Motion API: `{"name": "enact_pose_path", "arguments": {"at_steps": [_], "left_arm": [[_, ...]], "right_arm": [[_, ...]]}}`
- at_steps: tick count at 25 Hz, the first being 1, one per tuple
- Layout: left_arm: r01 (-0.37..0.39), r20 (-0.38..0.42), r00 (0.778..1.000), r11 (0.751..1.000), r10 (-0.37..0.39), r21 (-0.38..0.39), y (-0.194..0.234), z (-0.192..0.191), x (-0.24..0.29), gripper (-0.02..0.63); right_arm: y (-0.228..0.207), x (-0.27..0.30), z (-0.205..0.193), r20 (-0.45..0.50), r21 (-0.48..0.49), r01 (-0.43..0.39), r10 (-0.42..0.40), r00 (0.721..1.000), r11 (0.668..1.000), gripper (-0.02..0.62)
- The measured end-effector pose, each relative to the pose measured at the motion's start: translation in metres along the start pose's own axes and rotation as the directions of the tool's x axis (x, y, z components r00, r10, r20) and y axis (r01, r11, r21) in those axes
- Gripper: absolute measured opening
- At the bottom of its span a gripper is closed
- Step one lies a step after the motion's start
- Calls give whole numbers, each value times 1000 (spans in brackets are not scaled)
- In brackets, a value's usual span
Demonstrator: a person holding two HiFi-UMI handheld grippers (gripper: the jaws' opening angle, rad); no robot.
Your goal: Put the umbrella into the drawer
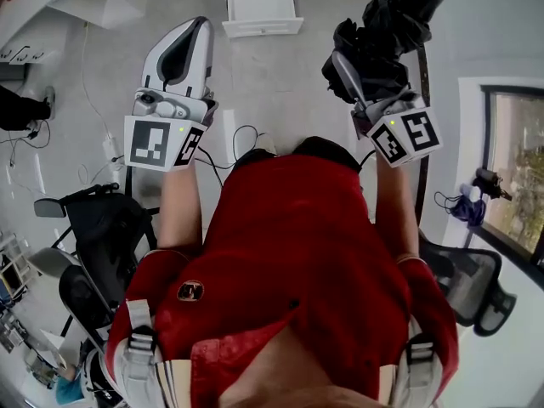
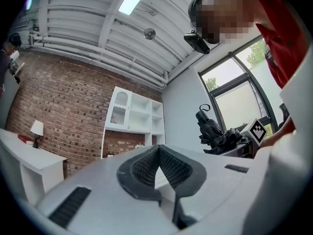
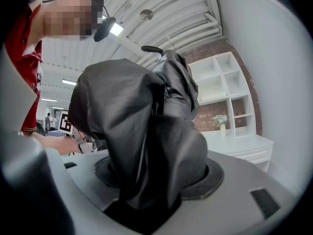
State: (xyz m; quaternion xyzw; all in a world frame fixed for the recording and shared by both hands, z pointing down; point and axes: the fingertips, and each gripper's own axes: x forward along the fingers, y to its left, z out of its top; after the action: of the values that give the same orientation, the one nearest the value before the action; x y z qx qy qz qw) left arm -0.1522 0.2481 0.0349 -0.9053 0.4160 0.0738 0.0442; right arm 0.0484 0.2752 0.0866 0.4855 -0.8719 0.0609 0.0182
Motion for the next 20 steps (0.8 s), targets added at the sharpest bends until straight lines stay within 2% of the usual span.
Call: {"name": "enact_pose_path", "arguments": {"at_steps": [5,9,15,20], "left_arm": [[-5,-19,1000,1000,5,-27,14,-16,8,6],[-16,-41,999,999,15,-28,31,-33,28,6],[-52,-66,996,999,53,12,56,-51,85,6],[-113,-85,990,993,116,42,78,-65,144,6]], "right_arm": [[-3,19,-17,-52,-8,-4,3,999,1000,273],[-22,44,-32,-81,-6,-15,14,997,1000,273],[-82,87,-46,-102,-28,-40,37,994,999,273],[-146,122,-56,-131,-31,-59,54,990,998,273]]}}
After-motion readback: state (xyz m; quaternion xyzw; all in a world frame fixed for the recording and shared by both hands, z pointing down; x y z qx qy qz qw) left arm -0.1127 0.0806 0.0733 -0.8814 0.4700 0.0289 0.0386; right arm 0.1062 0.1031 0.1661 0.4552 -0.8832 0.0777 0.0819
